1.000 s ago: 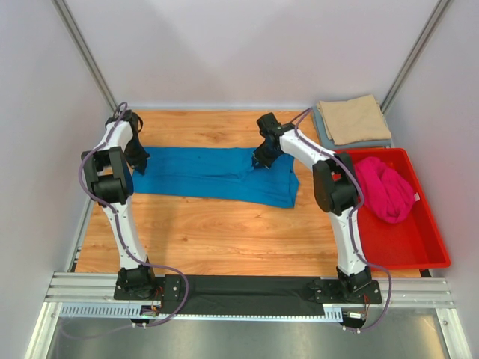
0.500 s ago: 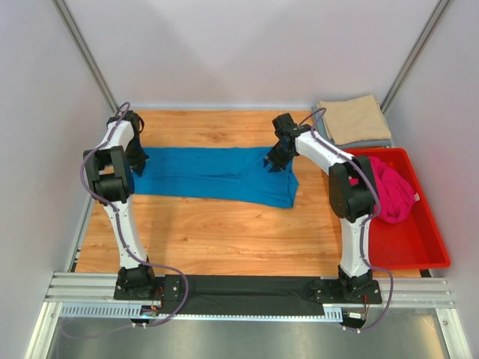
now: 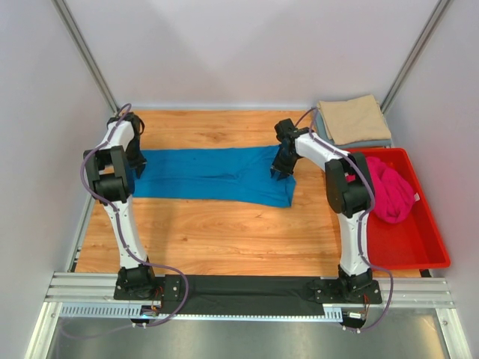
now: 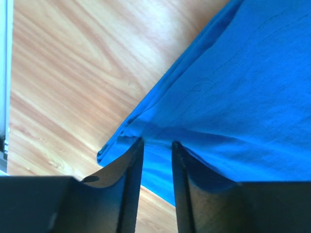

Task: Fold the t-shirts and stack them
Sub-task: Fold the tshirt

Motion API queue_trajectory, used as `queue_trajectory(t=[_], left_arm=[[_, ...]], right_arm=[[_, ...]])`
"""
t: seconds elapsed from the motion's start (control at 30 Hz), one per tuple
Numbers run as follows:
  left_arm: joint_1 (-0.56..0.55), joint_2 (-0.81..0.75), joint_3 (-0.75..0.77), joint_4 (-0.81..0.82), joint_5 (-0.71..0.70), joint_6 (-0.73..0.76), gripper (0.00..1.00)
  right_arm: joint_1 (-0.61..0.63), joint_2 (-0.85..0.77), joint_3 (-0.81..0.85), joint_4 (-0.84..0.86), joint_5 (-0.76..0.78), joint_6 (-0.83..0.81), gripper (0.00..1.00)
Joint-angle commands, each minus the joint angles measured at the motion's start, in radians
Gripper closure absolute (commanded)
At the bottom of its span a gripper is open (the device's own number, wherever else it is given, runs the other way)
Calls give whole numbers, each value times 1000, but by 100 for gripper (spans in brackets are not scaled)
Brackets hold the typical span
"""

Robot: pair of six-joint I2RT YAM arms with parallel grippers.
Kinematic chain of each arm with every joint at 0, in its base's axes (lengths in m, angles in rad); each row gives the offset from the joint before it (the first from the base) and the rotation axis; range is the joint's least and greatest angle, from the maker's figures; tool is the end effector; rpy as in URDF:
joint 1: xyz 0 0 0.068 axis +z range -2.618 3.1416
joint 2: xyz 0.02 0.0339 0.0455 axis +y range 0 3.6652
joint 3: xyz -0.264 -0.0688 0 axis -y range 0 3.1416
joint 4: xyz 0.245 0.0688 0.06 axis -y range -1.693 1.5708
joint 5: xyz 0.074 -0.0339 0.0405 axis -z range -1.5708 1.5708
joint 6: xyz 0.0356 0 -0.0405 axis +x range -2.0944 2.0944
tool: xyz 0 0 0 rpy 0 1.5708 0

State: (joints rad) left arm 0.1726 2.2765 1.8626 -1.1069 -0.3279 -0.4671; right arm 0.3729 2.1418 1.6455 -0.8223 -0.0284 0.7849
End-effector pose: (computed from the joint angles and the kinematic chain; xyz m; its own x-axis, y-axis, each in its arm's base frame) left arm 0.4365 0.0877 0.1633 -0.7982 -0.5719 -0.1895 -0.6024 0.7530 0.2647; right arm 0.4038 0.1591 0.1656 -0.9000 0.4065 -0.1571 0.3751 0.9061 0.1958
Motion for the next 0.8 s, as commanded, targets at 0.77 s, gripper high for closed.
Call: queue_trajectory(t=[0.77], left_arm=[[-10,-276,-224,93,260,24,92]], right_arm=[[-109,328,559,-109,44,-329,69]])
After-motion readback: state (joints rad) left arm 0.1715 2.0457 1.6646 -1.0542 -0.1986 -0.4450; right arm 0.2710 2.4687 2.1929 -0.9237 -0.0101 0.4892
